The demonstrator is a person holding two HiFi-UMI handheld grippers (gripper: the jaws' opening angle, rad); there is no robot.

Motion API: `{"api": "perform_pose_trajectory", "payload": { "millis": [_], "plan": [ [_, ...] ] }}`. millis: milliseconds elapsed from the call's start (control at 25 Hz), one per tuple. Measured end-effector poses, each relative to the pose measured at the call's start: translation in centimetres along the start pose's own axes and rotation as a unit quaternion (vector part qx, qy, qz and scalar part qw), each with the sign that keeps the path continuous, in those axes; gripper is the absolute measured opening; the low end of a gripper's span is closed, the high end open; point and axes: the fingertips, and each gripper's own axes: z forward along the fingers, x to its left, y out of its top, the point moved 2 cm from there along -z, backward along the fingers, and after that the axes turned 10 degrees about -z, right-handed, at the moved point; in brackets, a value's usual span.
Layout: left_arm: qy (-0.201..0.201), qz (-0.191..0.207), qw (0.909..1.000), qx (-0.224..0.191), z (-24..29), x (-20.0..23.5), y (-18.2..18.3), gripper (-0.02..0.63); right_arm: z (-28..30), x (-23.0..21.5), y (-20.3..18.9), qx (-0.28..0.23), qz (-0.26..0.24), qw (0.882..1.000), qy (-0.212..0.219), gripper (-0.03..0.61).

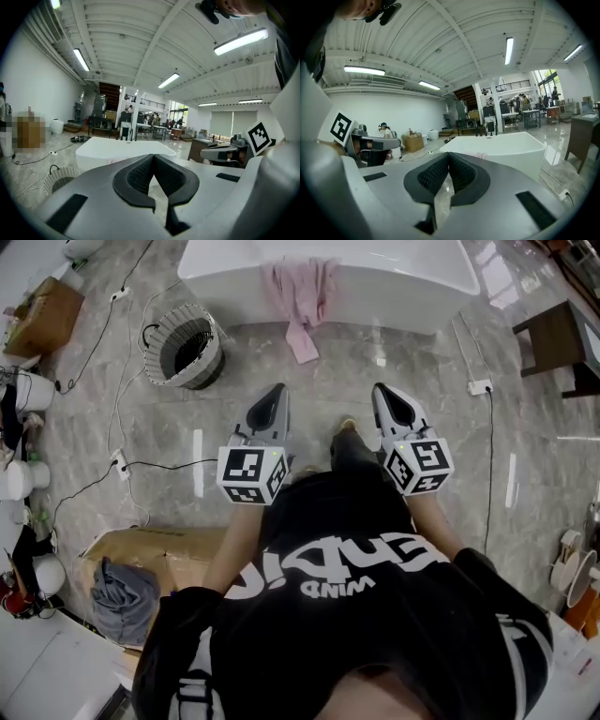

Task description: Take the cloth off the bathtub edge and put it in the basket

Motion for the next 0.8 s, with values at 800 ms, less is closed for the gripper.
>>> {"api": "perform_pose_trajectory", "payload": {
  "millis": [800],
  "plan": [
    [0.011,-0.015,0.9998,-0.008,14.1,10.6,4.5,0.012,17.9,-5.4,2.4,-0.007,-0.004,1.0,0.024,0.014]
  ]
}}
